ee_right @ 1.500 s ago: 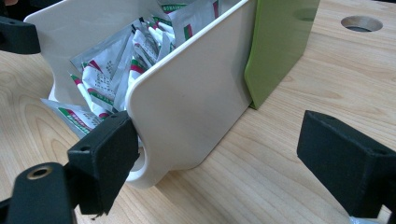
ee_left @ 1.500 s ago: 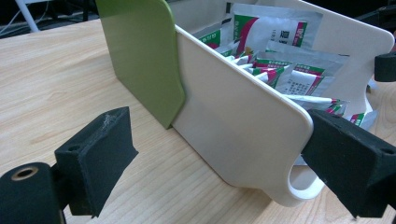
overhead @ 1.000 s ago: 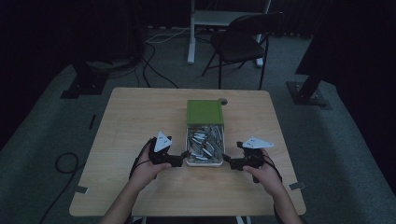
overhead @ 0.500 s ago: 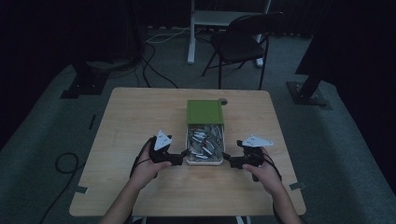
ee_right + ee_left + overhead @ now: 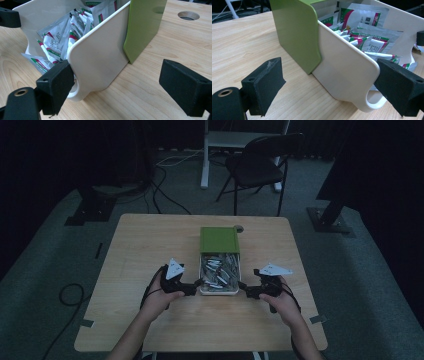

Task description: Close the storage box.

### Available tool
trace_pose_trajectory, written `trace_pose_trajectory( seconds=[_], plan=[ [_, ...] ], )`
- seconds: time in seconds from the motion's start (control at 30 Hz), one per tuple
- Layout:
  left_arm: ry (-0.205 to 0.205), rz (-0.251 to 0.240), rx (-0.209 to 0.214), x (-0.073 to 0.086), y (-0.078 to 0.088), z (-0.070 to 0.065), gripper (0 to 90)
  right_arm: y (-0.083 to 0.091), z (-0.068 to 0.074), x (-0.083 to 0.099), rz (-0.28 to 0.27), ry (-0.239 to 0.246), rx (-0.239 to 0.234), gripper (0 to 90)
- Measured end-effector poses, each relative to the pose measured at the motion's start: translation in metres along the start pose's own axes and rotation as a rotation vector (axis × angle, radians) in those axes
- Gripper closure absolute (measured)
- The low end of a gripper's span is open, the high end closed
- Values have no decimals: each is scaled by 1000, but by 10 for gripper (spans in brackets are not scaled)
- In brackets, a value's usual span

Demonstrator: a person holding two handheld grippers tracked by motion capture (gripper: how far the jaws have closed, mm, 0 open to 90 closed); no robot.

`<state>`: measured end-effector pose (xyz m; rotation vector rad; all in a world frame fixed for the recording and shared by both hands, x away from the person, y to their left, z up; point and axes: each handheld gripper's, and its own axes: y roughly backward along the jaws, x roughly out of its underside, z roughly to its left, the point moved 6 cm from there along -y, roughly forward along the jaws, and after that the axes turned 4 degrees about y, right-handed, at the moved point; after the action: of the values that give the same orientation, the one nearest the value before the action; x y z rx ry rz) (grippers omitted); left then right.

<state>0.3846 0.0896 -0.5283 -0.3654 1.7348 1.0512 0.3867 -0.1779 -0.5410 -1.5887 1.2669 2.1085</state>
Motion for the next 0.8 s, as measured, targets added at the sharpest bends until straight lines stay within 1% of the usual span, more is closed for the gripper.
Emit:
trace_pose_trajectory(
  seconds=[0.33,0.47,0.67,0.8],
  plan=[
    [-4,5,-1,-2,-2,0,104,-2,-3,-2,2,-7,9,124],
    [-6,6,-1,-3,-3,0,104,-2,-4,-4,2,-1,11,124],
    [-10,9,0,-4,-4,-1,104,-3,-6,-6,-7,-14,11,124],
    [-2,8,4,-4,-5,-1,104,-3,-6,-7,-6,-12,10,124]
  ],
)
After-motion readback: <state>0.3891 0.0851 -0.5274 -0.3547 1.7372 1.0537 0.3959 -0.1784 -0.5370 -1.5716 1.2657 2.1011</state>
